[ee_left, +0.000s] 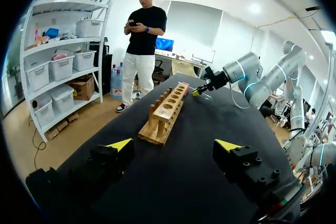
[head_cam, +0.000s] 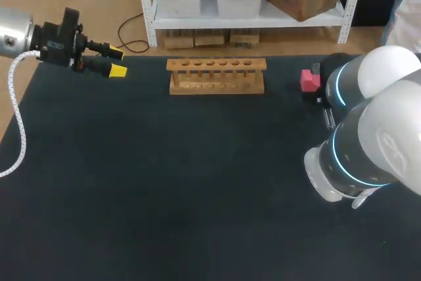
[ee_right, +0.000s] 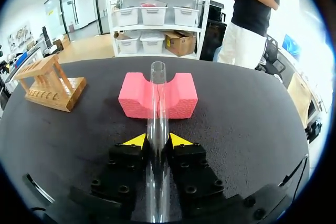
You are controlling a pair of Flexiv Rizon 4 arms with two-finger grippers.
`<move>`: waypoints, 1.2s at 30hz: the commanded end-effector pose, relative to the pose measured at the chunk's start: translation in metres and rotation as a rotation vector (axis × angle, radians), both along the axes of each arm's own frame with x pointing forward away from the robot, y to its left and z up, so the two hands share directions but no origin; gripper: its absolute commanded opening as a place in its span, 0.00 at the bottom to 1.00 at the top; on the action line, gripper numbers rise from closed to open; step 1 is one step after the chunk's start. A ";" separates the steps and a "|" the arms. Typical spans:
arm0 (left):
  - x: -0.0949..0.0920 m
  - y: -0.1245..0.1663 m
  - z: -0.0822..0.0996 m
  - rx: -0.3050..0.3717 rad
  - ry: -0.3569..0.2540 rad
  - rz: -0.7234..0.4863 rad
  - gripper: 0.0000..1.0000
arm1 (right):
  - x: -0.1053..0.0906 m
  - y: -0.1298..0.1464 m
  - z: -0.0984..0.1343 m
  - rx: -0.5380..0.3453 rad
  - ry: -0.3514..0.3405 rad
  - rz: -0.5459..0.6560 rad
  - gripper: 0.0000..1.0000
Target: Grasp the test tube, adjust it, and insert it.
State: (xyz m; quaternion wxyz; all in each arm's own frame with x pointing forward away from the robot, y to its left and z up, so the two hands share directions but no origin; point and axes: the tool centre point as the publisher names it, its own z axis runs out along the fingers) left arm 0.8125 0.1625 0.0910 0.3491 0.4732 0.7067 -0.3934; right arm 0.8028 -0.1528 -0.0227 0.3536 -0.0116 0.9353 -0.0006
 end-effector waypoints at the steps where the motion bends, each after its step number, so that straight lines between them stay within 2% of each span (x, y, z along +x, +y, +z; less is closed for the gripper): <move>1: -0.001 0.000 -0.001 -0.001 -0.003 0.002 1.00 | 0.001 -0.001 0.001 0.003 0.008 0.001 0.01; 9: -0.001 0.000 -0.001 -0.001 -0.003 0.002 1.00 | -0.002 0.000 0.002 -0.001 0.016 -0.021 0.00; 14: -0.001 0.000 -0.001 -0.001 -0.003 0.002 1.00 | -0.004 0.003 0.012 -0.001 0.010 -0.042 0.00; 26: -0.001 0.000 -0.001 -0.001 -0.003 0.002 1.00 | -0.023 0.019 0.049 -0.015 0.013 -0.079 0.00; 36: -0.001 0.000 -0.001 -0.001 -0.003 0.002 1.00 | -0.040 0.056 0.085 -0.016 0.015 -0.126 0.00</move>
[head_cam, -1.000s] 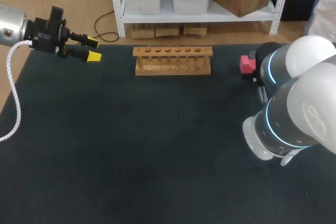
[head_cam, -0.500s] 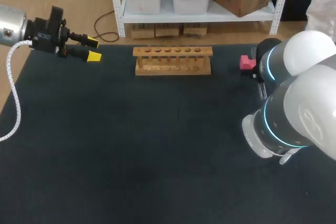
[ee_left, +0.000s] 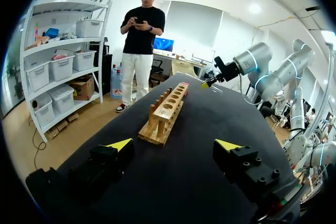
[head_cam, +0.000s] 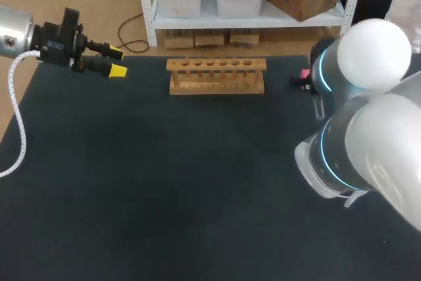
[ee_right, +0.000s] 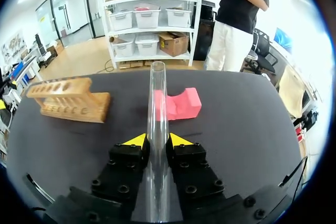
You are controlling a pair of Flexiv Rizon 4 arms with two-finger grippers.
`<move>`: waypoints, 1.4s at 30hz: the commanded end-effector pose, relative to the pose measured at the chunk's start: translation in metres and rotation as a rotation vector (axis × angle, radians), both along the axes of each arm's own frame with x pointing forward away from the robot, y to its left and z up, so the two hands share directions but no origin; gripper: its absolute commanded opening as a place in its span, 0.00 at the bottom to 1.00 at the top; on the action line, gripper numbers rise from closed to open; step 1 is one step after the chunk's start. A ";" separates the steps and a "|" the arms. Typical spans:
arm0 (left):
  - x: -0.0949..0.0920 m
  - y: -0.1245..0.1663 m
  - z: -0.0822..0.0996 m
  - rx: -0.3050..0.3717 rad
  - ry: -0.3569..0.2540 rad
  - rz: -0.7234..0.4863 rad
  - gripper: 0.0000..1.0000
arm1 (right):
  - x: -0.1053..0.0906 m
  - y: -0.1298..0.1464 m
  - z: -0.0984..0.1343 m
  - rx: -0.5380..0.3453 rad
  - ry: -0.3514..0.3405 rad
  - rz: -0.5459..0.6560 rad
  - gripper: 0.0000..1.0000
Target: Grasp the test tube, adjust it, and insert it.
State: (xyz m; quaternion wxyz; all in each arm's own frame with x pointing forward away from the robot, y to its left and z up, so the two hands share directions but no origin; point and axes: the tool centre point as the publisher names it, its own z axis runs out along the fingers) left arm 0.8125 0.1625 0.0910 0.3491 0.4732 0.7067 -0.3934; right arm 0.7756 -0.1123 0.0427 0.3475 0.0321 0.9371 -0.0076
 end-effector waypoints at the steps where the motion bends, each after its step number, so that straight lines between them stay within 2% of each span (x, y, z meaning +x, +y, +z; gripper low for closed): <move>1: -0.001 0.000 -0.001 -0.001 -0.003 0.002 1.00 | -0.013 0.020 0.022 -0.035 0.002 -0.041 0.00; 10: -0.001 0.000 -0.001 -0.001 -0.003 0.002 1.00 | 0.000 0.065 0.034 -0.046 -0.029 0.002 0.00; 21: -0.001 0.000 -0.001 -0.001 -0.003 0.002 1.00 | 0.019 0.109 0.026 -0.004 -0.030 0.084 0.00; 30: -0.001 0.000 -0.001 -0.001 -0.003 0.002 1.00 | 0.026 0.129 0.023 0.032 -0.022 0.140 0.00; 42: -0.001 0.000 -0.001 -0.001 -0.003 0.002 1.00 | 0.031 0.155 0.012 0.074 0.007 0.150 0.00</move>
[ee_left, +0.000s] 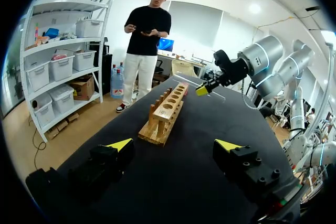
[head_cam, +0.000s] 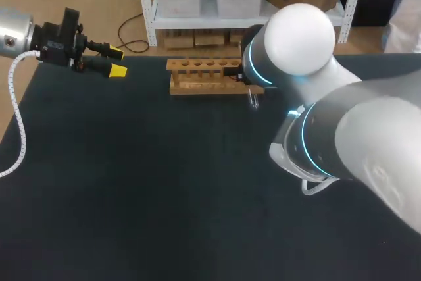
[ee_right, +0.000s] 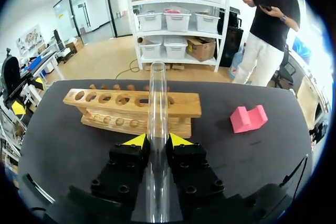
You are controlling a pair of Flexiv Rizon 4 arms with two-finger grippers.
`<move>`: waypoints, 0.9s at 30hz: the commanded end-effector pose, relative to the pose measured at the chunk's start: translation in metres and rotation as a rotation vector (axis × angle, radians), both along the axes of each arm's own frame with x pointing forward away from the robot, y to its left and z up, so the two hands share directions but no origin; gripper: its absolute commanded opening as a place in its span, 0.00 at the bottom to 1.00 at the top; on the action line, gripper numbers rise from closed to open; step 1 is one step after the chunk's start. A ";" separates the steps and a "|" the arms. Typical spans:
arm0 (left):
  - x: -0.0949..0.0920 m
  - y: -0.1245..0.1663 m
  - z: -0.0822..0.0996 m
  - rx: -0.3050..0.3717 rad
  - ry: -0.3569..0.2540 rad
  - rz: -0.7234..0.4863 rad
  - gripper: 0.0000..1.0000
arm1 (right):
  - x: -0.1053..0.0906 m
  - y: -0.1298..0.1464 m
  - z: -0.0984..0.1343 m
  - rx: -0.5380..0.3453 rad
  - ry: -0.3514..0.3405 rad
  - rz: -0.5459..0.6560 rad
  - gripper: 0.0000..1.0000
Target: Grasp the test tube, adjust it, and insert it.
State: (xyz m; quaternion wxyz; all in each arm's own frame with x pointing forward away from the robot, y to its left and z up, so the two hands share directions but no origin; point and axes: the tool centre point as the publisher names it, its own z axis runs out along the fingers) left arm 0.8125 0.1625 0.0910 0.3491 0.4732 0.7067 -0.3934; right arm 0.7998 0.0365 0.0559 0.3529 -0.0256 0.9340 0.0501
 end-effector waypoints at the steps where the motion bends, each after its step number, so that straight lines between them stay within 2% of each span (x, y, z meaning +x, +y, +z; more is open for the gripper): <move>1: -0.001 0.000 -0.001 -0.001 -0.003 0.002 1.00 | 0.008 0.008 -0.001 0.006 0.023 0.004 0.00; 27: -0.001 0.000 -0.001 -0.001 -0.003 0.002 1.00 | 0.011 0.016 -0.019 0.011 0.078 0.024 0.00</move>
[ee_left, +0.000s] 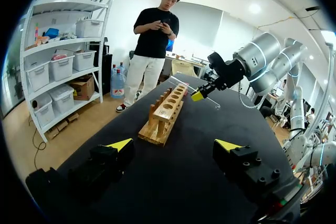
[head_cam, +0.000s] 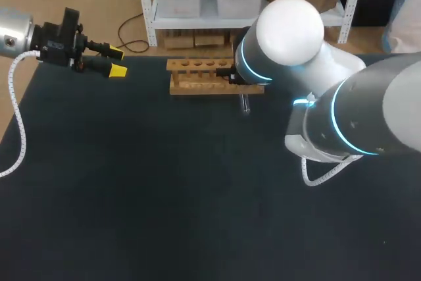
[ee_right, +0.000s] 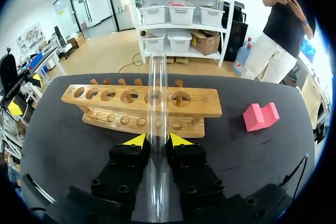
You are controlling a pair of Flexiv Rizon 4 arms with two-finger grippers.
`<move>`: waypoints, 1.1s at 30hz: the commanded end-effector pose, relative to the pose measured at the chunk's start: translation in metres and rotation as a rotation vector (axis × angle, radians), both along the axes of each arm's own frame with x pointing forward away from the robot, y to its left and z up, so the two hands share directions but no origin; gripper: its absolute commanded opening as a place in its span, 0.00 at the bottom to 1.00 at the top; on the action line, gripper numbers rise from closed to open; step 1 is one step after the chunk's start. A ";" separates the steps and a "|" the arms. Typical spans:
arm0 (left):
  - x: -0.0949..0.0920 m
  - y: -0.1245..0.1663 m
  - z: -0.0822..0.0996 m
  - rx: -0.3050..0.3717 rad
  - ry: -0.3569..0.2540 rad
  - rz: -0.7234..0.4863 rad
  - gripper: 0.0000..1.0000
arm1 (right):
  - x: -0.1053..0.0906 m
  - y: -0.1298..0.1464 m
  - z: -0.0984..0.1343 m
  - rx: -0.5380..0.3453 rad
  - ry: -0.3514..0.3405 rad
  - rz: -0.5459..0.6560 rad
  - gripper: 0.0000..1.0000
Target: Grasp the test tube, adjust it, and insert it.
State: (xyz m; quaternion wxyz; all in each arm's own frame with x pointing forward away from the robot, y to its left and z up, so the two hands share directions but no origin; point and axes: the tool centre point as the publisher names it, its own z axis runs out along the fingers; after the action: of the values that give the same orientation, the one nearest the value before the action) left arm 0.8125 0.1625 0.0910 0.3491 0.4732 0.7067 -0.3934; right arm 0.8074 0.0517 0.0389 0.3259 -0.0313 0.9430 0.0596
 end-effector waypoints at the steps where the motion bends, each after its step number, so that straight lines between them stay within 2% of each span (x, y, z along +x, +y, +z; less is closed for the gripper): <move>1: -0.001 0.000 -0.001 -0.001 -0.003 0.002 1.00 | 0.003 0.001 -0.002 0.000 0.024 0.005 0.00; 20: -0.001 0.000 -0.001 -0.001 -0.003 0.002 1.00 | 0.006 -0.001 -0.010 0.031 0.090 0.030 0.00; 33: -0.001 0.000 -0.001 -0.001 -0.003 0.002 1.00 | 0.003 -0.002 -0.007 0.026 0.083 0.020 0.00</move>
State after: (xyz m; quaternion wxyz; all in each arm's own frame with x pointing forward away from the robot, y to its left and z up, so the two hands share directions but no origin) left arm 0.8125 0.1625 0.0911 0.3491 0.4732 0.7067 -0.3934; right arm 0.8141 0.0508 0.0301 0.2815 -0.0361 0.9557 0.0787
